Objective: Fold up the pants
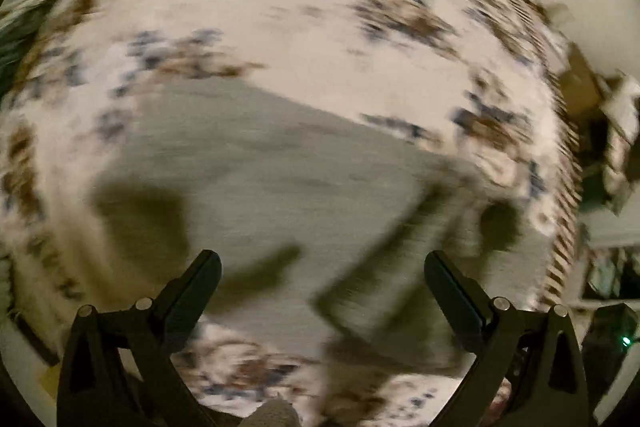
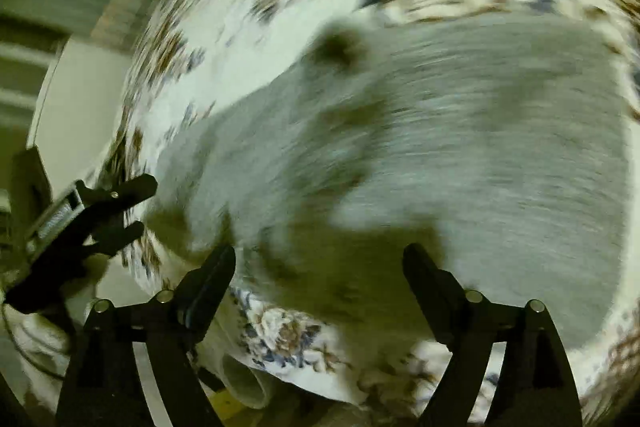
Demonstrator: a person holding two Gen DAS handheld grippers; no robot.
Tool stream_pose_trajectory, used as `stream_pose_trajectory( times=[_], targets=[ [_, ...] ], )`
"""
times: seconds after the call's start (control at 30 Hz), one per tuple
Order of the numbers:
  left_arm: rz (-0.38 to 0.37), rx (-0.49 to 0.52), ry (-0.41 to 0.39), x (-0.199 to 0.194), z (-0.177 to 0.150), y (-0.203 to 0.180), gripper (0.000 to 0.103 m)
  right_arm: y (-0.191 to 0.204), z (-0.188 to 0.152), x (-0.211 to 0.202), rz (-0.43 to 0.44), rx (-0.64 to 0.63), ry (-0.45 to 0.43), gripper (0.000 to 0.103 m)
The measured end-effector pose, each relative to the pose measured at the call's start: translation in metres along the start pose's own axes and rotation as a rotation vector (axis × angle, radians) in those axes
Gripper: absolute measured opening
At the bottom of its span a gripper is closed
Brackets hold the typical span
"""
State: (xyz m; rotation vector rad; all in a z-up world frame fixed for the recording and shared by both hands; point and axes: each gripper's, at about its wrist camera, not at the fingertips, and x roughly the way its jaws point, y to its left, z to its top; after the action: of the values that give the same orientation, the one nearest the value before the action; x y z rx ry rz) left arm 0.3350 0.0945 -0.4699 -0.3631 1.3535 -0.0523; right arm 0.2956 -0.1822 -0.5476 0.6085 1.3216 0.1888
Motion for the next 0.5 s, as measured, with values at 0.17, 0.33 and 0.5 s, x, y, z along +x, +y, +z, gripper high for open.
stream_pose_trajectory(
  times=[0.17, 0.33, 0.5],
  targets=[
    [-0.079, 0.218, 0.048, 0.023, -0.007, -0.076, 0.103, -0.057, 0.019, -0.013, -0.181, 0.108, -0.027, 0.088],
    [0.129, 0.430, 0.055, 0.067, -0.014, -0.121, 0.103, -0.089, 0.028, -0.019, -0.253, 0.169, -0.051, 0.088],
    [0.164, 0.129, 0.062, 0.077, 0.038, -0.052, 0.103, -0.107, 0.027, -0.029, -0.252, 0.214, -0.045, 0.088]
  ],
)
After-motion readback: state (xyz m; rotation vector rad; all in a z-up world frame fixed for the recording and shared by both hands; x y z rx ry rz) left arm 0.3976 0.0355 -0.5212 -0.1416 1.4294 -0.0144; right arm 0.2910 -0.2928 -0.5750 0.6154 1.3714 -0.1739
